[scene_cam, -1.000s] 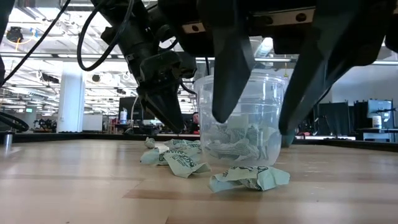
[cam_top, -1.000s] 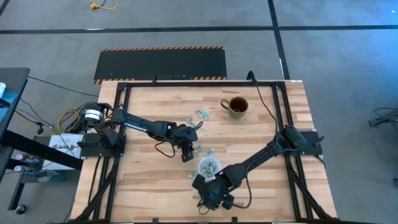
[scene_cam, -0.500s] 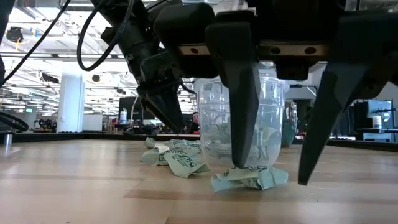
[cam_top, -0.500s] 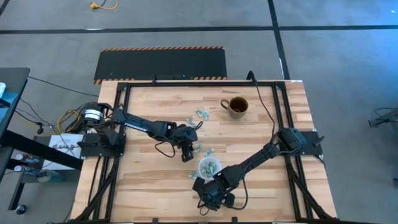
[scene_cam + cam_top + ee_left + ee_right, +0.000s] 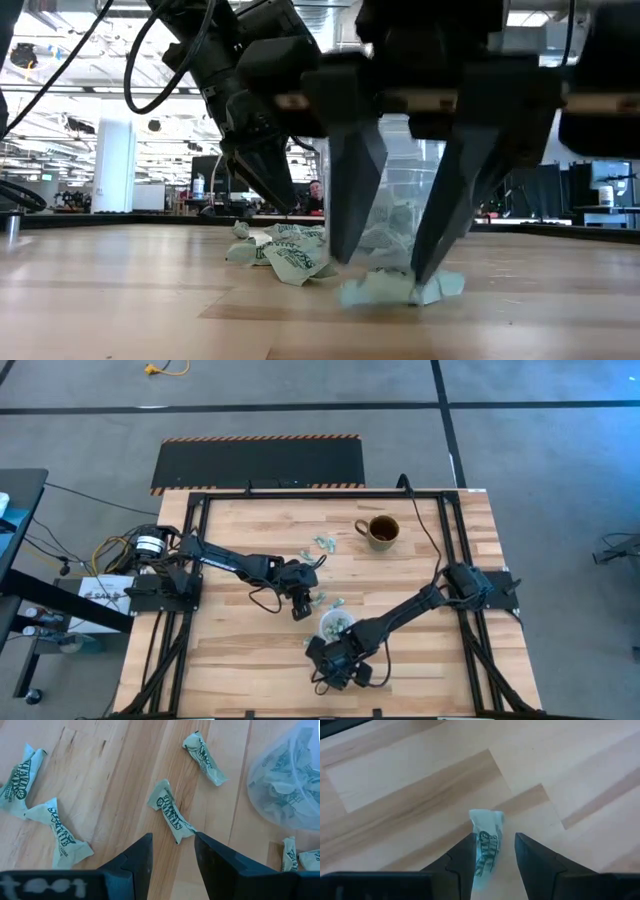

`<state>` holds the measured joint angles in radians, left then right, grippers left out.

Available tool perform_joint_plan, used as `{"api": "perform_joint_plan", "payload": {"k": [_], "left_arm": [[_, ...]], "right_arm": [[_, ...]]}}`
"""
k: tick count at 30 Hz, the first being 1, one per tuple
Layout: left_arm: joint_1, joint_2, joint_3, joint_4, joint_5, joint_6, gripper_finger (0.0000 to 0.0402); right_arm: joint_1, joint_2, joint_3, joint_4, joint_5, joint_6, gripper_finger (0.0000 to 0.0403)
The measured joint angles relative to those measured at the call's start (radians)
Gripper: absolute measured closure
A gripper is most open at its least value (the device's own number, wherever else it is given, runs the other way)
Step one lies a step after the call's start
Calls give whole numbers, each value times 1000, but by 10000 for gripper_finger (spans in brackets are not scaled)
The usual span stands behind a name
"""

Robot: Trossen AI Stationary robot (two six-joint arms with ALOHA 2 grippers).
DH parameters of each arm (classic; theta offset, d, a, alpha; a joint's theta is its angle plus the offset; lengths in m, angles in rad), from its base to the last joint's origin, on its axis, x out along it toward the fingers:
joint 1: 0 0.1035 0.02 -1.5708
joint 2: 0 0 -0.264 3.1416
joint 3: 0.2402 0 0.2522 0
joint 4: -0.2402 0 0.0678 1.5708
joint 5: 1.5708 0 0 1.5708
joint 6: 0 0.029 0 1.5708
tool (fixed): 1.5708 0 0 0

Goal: Pick and place Stevia / Truvia into bins
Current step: Put the green stevia packet into the transparent container

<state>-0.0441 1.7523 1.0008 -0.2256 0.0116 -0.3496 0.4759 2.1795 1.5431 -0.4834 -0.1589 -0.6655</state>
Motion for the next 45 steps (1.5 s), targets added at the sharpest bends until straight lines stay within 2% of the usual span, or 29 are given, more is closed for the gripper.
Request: {"api": "perform_joint_plan", "payload": {"k": [10, 13, 17, 19, 25, 31, 33, 37, 39, 45], "left_arm": [[0, 0, 0, 8, -1, 0, 268], [0, 0, 0, 8, 0, 1, 268], [0, 0, 0, 8, 0, 1, 268], [0, 0, 0, 8, 0, 1, 268], [0, 0, 0, 8, 0, 1, 268], [0, 0, 0, 7, 0, 1, 268], [0, 0, 0, 7, 0, 1, 268], [5, 0, 0, 11, -1, -19, 268], [8, 0, 0, 14, 2, -12, 268], [8, 0, 0, 10, 3, -3, 268]], "right_arm": [[7, 17, 0, -7, 0, 9, 289], [6, 17, 0, -11, -1, 10, 319], [7, 17, -1, -18, -1, 11, 379], [8, 12, -2, -18, 4, 11, 394], [20, 4, 67, -88, 142, 11, 396], [-15, -27, 177, -199, 166, 71, 399], [-32, -56, 188, -288, 189, 111, 399], [-67, -130, 199, -356, 216, 204, 400], [-72, -170, 199, -355, 246, 257, 401], [-68, -277, 200, -345, 242, 310, 402]]}}
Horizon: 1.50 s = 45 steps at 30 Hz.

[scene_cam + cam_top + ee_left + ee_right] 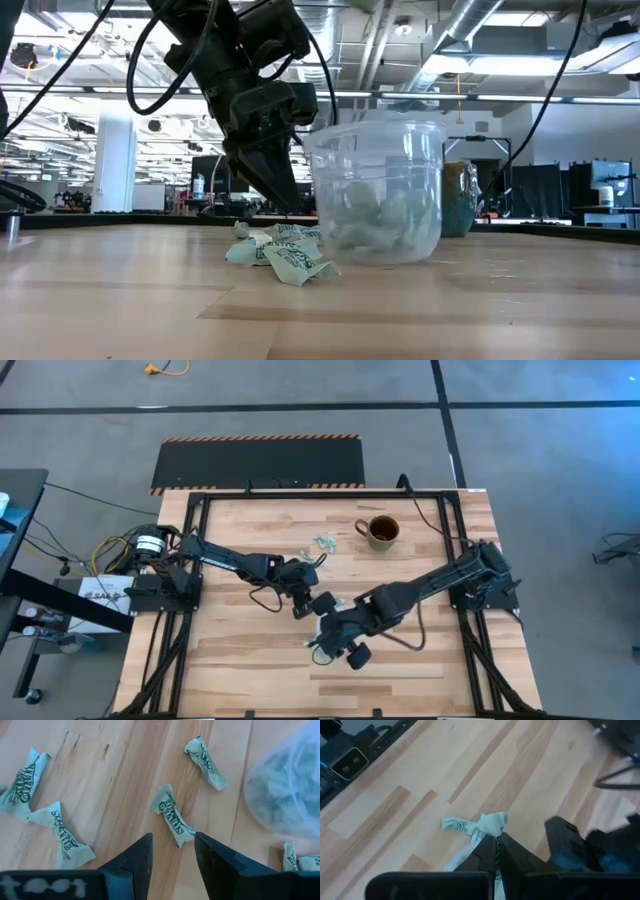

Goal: Pick and place Stevia / Truvia into bins
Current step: Put the green stevia packet into the transparent container

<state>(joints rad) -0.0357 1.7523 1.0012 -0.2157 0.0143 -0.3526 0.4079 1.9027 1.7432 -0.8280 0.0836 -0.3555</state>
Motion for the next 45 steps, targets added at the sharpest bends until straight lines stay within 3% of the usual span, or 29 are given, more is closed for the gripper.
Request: {"api": "perform_joint_plan", "payload": {"k": [5, 12, 17, 28, 32, 37, 45], "left_arm": [[0, 0, 0, 1, 0, 0, 268], [0, 0, 0, 2, 0, -4, 268], [0, 0, 0, 6, 0, -9, 268], [0, 0, 0, 39, -1, -9, 268], [0, 0, 0, 63, -35, 13, 268], [4, 0, -11, 58, -46, 115, 268], [3, 4, -26, 121, 31, 236, 268]], "right_arm": [[-4, 2, -2, -90, -12, 84, 402], [-48, 42, -19, -120, -115, 217, 386], [-85, 41, -29, -122, -90, 322, 356], [-101, 35, -30, -189, -104, 365, 268], [-94, -32, -32, -255, -47, 417, 263], [-38, -181, -44, -268, 139, 475, 286], [51, -445, -271, -178, 307, 762, 313]]}}
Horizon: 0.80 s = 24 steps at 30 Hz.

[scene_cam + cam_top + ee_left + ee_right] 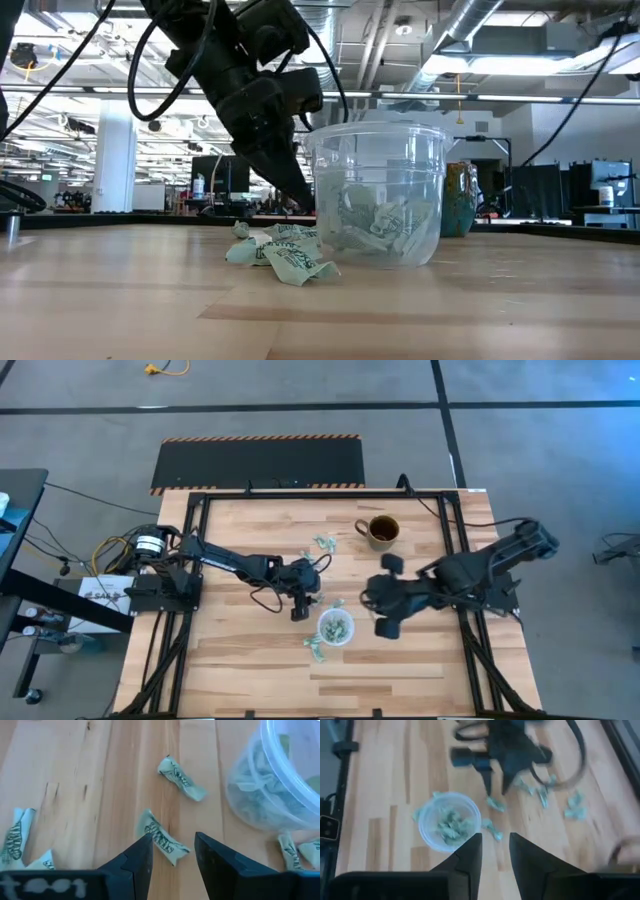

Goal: Pick and place Stevia / Truvia into bins
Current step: Put the green stevia packet into the transparent container

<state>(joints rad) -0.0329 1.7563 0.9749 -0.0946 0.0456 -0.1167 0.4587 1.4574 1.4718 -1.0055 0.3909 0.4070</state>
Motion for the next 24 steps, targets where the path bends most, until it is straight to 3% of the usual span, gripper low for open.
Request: {"api": "perform_joint_plan", "payload": {"k": [9, 20, 24], "left_arm": [[3, 96, -1, 25, 1, -74, 268], [2, 124, 2, 67, 10, -112, 268], [0, 125, 2, 67, -10, -110, 290]], "right_arm": [[105, -107, -191, 94, 110, 241, 315], [137, -61, -192, 89, 165, 248, 315], [132, -61, -192, 81, 196, 249, 315]]}}
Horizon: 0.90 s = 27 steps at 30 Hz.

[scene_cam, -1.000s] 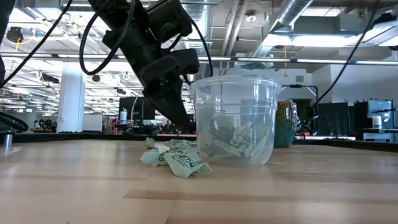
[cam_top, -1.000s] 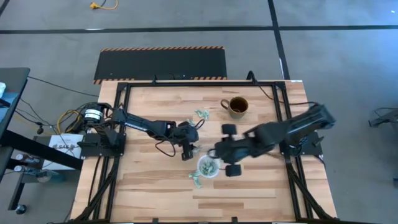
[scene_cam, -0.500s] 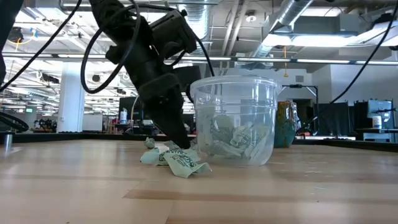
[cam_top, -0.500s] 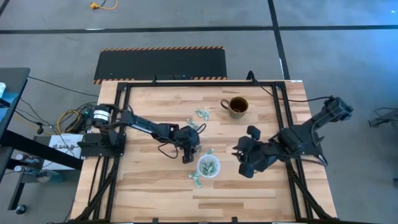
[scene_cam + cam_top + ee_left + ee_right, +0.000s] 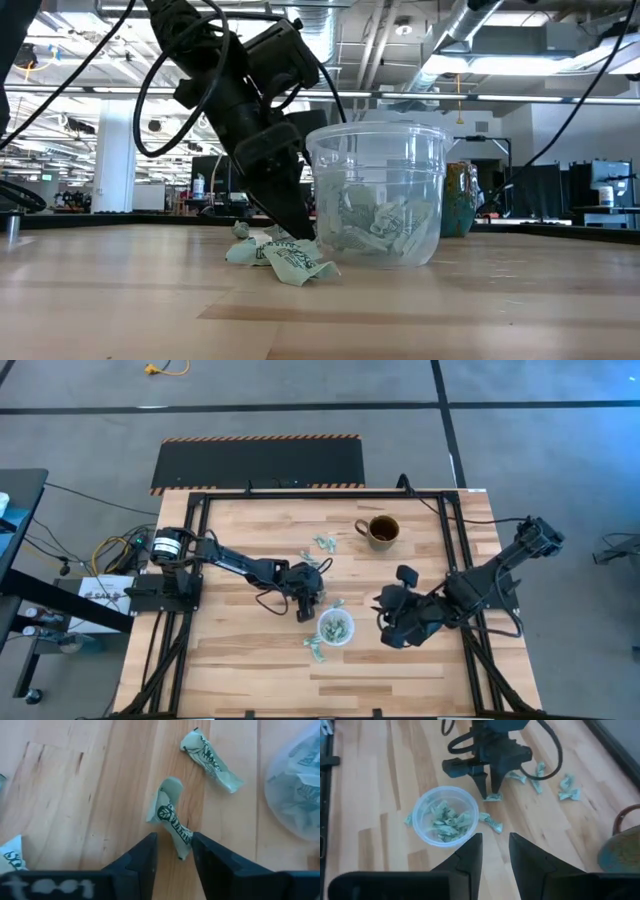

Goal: Pick and place Stevia / Truvia into bins
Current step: Put the green stevia packet into the transparent container

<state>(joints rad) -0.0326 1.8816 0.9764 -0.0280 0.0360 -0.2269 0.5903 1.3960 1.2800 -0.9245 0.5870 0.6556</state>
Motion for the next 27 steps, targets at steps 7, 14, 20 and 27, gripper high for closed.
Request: {"api": "perform_joint_plan", "payload": {"k": [7, 14, 20, 27], "left_arm": [[0, 2, 0, 9, -19, -10, 391], [0, -18, -3, -4, -41, -31, 398], [0, -146, -2, -98, -92, -54, 400], [-56, -328, -2, -108, -108, -82, 401]], "right_arm": [[-4, -3, 0, -11, 48, 26, 315], [-3, -3, 0, -21, 47, 52, 317], [-2, -3, 0, -74, 48, 53, 317], [5, -64, -112, -58, 91, 76, 317]]}}
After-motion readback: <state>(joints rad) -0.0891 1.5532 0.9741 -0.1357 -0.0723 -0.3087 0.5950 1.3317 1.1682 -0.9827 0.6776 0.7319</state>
